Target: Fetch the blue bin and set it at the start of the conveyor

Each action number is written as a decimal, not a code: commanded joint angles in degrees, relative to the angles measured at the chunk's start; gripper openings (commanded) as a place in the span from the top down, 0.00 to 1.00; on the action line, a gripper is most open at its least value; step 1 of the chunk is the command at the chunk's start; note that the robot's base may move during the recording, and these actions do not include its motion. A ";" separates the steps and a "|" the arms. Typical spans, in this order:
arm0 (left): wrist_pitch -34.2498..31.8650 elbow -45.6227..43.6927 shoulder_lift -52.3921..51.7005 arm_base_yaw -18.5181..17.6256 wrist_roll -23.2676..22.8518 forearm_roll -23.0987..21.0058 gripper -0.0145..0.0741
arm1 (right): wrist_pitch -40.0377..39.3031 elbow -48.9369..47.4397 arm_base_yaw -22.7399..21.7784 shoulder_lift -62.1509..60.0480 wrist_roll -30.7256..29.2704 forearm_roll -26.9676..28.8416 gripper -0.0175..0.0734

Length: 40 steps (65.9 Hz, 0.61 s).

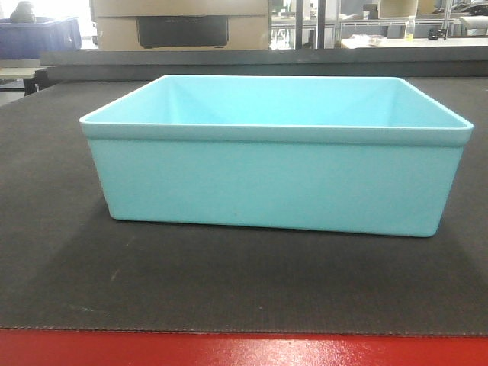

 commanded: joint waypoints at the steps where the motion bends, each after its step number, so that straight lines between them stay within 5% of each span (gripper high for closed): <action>1: -1.25 -0.12 -0.40 0.25 -0.01 -0.28 0.96 | -1.86 1.51 -0.34 -2.48 -0.75 -0.25 0.98; 40: -1.25 -0.12 -0.40 0.25 -0.01 -0.28 0.96 | -1.83 1.51 -0.34 -2.48 -0.75 -0.25 0.98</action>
